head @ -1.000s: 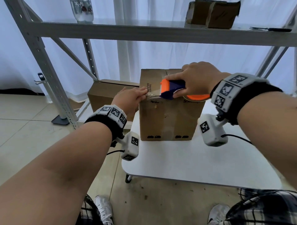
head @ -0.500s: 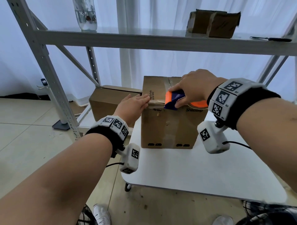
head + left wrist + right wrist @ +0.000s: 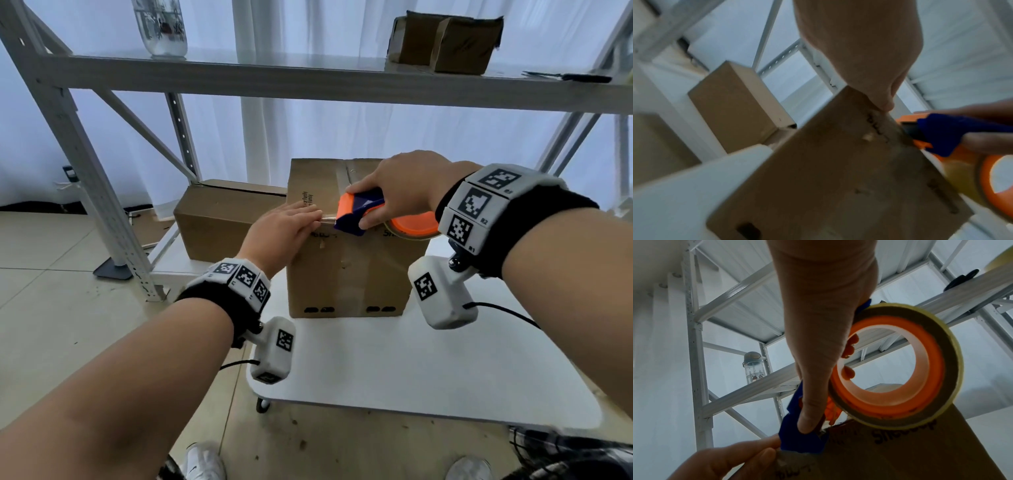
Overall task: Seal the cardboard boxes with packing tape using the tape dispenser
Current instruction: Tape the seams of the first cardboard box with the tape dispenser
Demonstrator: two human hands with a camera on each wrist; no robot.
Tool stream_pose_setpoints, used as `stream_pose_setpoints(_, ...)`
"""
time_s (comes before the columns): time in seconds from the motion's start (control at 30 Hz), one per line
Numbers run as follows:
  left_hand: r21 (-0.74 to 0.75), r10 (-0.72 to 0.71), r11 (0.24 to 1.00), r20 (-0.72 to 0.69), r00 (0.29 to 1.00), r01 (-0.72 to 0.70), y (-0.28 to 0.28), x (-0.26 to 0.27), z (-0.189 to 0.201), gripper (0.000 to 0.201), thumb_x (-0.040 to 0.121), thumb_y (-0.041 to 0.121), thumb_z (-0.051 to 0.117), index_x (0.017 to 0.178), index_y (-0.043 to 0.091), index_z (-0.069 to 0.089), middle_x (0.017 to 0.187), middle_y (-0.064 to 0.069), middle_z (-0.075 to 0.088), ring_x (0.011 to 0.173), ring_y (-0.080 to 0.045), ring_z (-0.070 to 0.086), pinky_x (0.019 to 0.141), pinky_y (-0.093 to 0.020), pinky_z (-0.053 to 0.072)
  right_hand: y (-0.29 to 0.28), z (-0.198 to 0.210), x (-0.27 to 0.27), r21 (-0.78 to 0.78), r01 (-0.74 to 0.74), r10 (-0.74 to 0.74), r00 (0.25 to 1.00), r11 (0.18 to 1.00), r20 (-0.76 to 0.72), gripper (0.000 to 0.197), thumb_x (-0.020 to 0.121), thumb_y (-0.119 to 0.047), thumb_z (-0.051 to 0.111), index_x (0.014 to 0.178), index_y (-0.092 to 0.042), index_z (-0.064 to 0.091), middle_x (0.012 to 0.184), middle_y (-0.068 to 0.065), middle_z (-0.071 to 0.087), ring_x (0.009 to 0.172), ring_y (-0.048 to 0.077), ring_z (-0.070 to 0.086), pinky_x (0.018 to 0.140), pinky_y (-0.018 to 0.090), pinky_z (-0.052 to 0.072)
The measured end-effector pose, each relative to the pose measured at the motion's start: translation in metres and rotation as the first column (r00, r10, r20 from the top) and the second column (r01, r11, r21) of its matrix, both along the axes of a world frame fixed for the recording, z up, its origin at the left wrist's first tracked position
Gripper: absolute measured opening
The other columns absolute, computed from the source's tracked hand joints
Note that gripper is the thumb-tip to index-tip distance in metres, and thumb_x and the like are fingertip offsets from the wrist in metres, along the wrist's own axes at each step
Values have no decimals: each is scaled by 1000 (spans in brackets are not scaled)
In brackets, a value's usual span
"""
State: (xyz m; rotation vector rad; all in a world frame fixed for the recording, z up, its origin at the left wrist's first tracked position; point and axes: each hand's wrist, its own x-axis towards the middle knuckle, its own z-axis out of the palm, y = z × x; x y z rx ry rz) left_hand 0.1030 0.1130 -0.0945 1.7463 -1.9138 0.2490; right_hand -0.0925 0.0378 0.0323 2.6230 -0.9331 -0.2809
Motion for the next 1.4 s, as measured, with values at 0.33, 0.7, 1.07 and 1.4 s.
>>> stream_pose_setpoints(0.33,64,-41,997,-62,997,45,-7,-13,6,39,101,34,40,134,20,53,142,2,48,136,-11,37,116,-27,21,5,-5,-9,7,14,-14,997,1000,71,67,83,-69,51,143,-44,35,132,-13,52,117,14,49,75,29,35)
stream_pose_setpoints(0.7,55,-16,998,-90,996,21,-6,-12,6,37,101,36,39,133,23,54,139,7,51,135,-7,38,115,-24,20,4,13,-37,19,48,-49,996,999,74,69,81,-71,51,143,-48,31,85,-17,37,88,9,40,74,31,43)
stream_pose_setpoints(1.07,88,5,996,84,996,-12,-6,-8,7,39,101,32,41,139,25,47,145,6,44,139,-13,33,115,-29,20,-3,-7,-39,-55,34,-31,998,998,46,66,83,-71,48,142,-50,30,122,-5,55,110,19,52,79,32,42)
stream_pose_setpoints(1.4,40,-11,999,149,989,5,-26,-50,4,41,102,36,34,140,27,45,144,3,47,135,-15,40,112,-30,25,-9,-10,-39,-37,43,-39,996,998,83,70,81,-70,52,143,-47,31,130,-8,54,116,19,50,78,31,37)
